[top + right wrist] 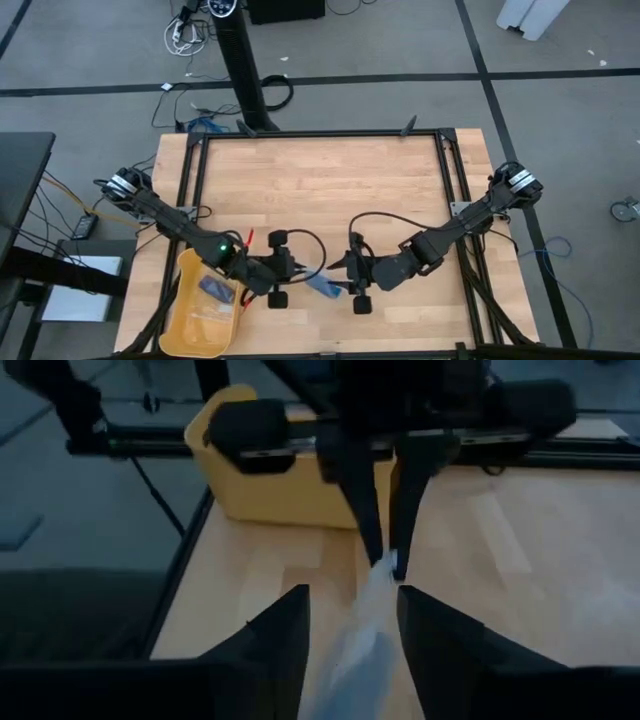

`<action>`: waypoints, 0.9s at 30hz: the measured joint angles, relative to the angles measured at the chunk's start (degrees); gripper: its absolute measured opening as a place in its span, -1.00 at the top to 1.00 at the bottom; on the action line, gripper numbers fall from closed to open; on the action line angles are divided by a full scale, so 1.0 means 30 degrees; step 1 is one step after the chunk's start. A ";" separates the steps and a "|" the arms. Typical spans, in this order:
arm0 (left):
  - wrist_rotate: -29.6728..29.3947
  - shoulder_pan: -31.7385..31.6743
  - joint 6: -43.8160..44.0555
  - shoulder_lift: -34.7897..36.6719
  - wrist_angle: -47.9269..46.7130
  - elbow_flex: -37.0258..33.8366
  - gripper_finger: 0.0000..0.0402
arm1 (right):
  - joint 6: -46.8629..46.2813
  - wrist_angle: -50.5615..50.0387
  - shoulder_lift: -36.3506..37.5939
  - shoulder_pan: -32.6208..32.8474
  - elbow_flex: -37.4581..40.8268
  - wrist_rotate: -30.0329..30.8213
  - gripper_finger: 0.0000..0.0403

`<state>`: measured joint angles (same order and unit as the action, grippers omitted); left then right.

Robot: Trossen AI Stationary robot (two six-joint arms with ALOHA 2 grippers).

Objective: Roll bandage
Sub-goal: Close the transparent zip bag

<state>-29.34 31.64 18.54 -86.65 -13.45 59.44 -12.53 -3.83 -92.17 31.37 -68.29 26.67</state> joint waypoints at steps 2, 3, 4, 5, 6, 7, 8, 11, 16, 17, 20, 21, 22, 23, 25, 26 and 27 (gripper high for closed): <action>0.0076 -0.0049 -0.0068 0.0013 0.0145 0.0139 0.89 | -0.0285 0.0568 -0.0237 -0.0246 -0.0049 -0.0145 0.26; 0.0088 -0.0109 -0.0103 0.0015 0.0108 0.0181 0.89 | -0.0361 0.0404 -0.0244 -0.0304 -0.0015 -0.0086 0.28; 0.0095 -0.0173 -0.0145 0.0015 0.0098 0.0220 0.89 | -0.0444 0.0460 -0.0244 -0.0424 -0.0015 -0.0025 0.31; 0.0123 -0.0186 -0.0159 0.0015 0.0095 0.0239 0.89 | -0.0447 0.0521 -0.0244 -0.0529 -0.0020 0.0021 0.35; 0.0149 -0.0184 -0.0159 0.0015 0.0083 0.0239 0.89 | -0.0454 0.0536 -0.0237 -0.0632 -0.0022 0.0045 0.41; 0.0160 -0.0189 -0.0167 0.0015 0.0100 0.0239 0.89 | -0.0447 0.0536 -0.0237 -0.0713 -0.0022 0.0055 0.49; 0.0160 -0.0189 -0.0167 0.0015 0.0072 0.0239 0.89 | -0.0417 0.0536 -0.0237 -0.0776 -0.0022 0.0110 0.58; 0.0187 -0.0189 -0.0167 0.0015 -0.0040 0.0254 0.89 | 0.0246 0.0718 -0.0237 -0.0900 -0.0022 0.0234 0.91; 0.0175 -0.0174 -0.0130 0.0029 -0.0511 0.0269 0.89 | 0.0683 0.0363 -0.0237 -0.0866 -0.0022 0.0354 0.98; 0.0156 -0.0182 -0.0080 0.0029 -0.0612 0.0269 0.89 | 0.0761 0.0357 -0.0237 -0.0798 -0.0022 0.0416 0.98; 0.0119 -0.0182 0.0250 0.0061 -0.0524 -0.0021 0.89 | 0.0869 0.0323 -0.0260 -0.0636 -0.0022 0.0562 0.99; 0.0107 -0.0182 0.0375 0.0073 -0.0496 -0.0118 0.89 | 0.0923 0.0295 -0.0274 -0.0609 -0.0022 0.0685 0.99; 0.0101 -0.0173 0.0418 0.0073 -0.0481 -0.0194 0.89 | 0.0993 0.0257 -0.0281 -0.0595 -0.0022 0.0692 0.99; 0.0101 -0.0153 0.0437 0.0076 -0.0432 -0.0293 0.89 | 0.1001 0.0195 -0.0286 -0.0580 -0.0022 0.0723 0.99; 0.0125 -0.0131 0.0472 0.0080 -0.0380 -0.0467 0.89 | 0.1003 0.0132 -0.0288 -0.0580 -0.0015 0.0729 0.99; 0.0135 -0.0114 0.0493 0.0080 -0.0387 -0.0579 0.89 | 0.1003 0.0070 -0.0295 -0.0580 -0.0015 0.0726 0.99; 0.0136 -0.0077 0.0504 0.0080 -0.0373 -0.0671 0.89 | 0.1004 0.0026 -0.0295 -0.0572 -0.0015 0.0728 0.99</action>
<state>-28.93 31.40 20.05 -86.41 -14.57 57.43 -9.51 -3.75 -93.06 29.65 -68.34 28.86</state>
